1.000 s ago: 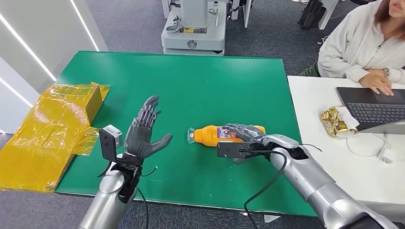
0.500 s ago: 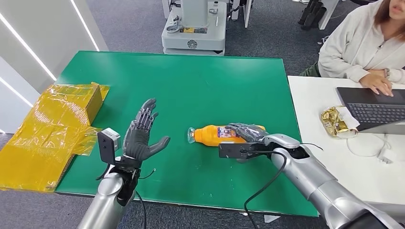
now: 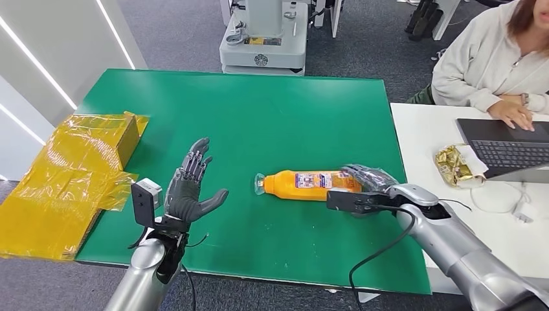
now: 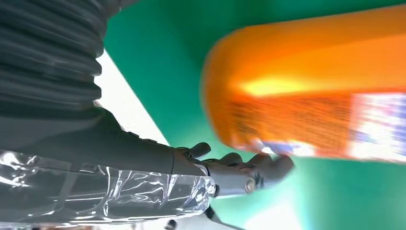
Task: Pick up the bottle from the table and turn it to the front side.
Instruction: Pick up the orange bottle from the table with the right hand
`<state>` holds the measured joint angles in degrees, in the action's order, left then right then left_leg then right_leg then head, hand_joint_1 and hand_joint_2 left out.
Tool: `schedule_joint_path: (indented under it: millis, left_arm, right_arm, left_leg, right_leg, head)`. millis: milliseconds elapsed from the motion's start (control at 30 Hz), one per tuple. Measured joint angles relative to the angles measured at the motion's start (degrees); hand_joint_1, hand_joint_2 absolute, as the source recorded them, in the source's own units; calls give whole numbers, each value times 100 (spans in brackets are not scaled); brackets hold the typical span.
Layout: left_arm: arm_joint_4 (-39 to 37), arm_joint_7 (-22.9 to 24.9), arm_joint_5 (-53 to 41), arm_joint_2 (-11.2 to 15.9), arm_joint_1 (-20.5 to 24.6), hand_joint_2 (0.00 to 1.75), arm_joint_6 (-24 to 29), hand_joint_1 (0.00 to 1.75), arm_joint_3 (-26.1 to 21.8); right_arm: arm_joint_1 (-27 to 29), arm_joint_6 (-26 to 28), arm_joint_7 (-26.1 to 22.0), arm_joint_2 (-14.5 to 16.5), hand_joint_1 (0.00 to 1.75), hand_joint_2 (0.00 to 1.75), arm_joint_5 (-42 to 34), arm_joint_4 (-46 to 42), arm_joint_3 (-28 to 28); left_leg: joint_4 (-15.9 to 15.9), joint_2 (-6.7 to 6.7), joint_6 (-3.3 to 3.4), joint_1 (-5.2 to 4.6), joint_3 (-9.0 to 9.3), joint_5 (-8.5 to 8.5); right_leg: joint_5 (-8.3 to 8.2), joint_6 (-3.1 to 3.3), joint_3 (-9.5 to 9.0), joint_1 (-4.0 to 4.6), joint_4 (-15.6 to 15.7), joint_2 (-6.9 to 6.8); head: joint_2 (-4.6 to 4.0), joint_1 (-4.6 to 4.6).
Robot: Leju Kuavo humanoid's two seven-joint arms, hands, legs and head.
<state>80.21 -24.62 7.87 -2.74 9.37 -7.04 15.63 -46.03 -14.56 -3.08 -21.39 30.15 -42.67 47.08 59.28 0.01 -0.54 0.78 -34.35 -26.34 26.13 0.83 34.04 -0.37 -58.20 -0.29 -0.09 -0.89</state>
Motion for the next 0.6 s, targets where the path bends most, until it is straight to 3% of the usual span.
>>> schedule_joint_path:
  millis: [233,600]
  left_arm:
    - [-4,-5,1,5,-6,175,-17,0,0]
    - [-17,-51,11,8,-31,175,-21,0,0]
  right_arm:
    - [161,-26,60,-392,0,175,-33,-182,-35]
    - [330,223,-189,-481,0,175,-36,-232,-60]
  left_leg:
    - [0,3,1,0,-2,-1]
    - [-1,1,1,0,-3,-1]
  right_leg:
    - [0,0,1,0,1,2]
    - [0,0,1,1,0,1]
  head:
    - [0,-1]
    - [0,-1]
